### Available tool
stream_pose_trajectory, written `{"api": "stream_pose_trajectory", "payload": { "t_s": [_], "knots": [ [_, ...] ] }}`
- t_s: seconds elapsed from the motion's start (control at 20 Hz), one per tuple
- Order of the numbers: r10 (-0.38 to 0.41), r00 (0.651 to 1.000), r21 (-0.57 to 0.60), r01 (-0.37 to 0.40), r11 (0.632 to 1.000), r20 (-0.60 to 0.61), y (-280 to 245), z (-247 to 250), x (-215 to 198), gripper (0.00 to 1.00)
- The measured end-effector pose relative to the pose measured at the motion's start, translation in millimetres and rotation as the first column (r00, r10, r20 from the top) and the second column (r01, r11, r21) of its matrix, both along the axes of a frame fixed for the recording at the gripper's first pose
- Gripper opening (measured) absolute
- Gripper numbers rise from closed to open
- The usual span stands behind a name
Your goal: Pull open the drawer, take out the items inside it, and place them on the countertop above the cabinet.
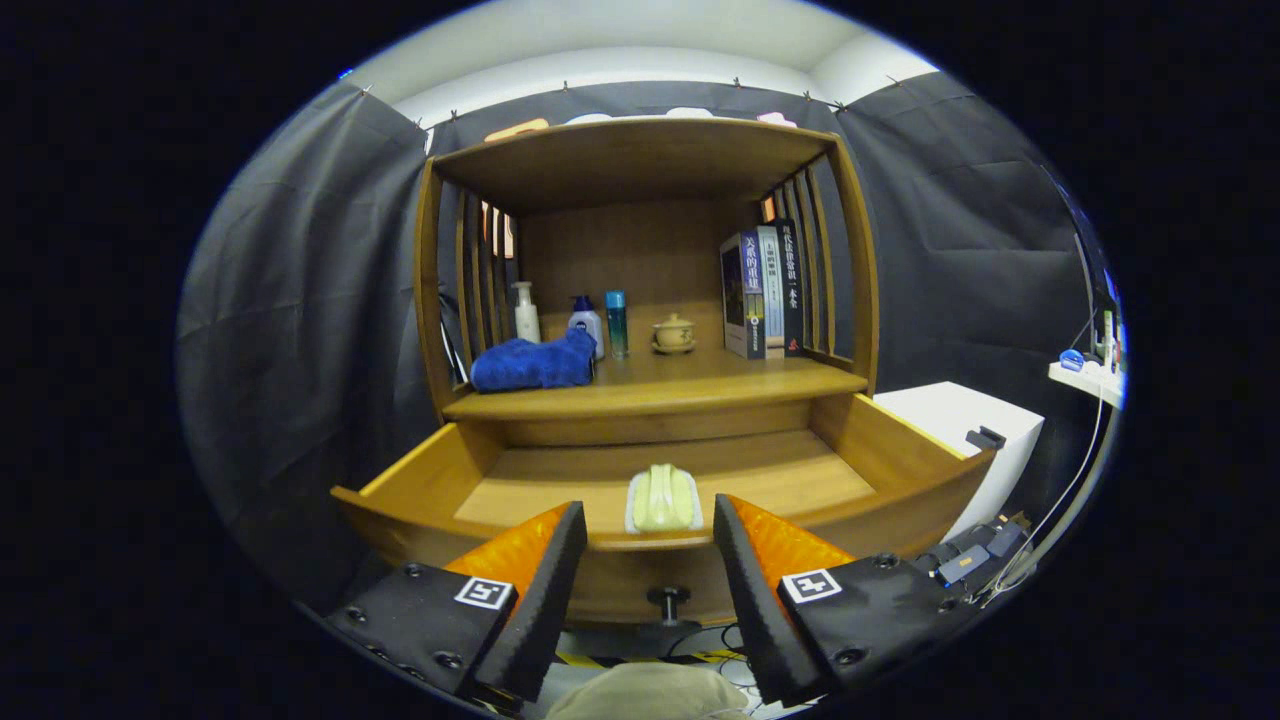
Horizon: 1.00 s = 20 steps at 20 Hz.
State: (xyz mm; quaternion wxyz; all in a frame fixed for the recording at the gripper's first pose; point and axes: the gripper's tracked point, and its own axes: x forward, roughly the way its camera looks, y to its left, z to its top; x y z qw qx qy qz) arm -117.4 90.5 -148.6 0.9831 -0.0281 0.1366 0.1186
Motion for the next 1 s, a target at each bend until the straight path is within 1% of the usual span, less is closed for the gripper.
{"api": "stream_pose_trajectory", "payload": {
  "t_s": [0.15,0.3,0.45,0.5,0.55,0.65,0.75,0.9,1.0],
  "knots": [
    [0.0,1.0,0.02,0.0,1.0,-0.009,6.6,22.4,29.5,0.88],
    [0.004,0.999,0.013,-0.004,1.0,-0.045,14.6,34.3,52.7,0.93],
    [-0.009,0.991,-0.003,0.008,1.0,-0.134,21.0,37.8,76.9,0.98],
    [-0.006,0.985,-0.006,0.005,1.0,-0.172,23.6,37.1,84.9,0.99],
    [0.002,0.984,0.008,-0.001,1.0,-0.177,29.0,42.3,94.8,0.99],
    [0.002,0.979,-0.016,-0.005,1.0,-0.206,29.7,42.3,115.6,0.99],
    [0.004,0.961,-0.047,-0.018,0.999,-0.275,32.3,31.1,128.8,0.98],
    [0.006,0.914,-0.063,-0.035,0.997,-0.406,40.1,2.7,142.6,0.98],
    [-0.005,0.882,-0.091,-0.043,0.995,-0.472,39.3,-15.6,152.9,0.99]
  ]
}}
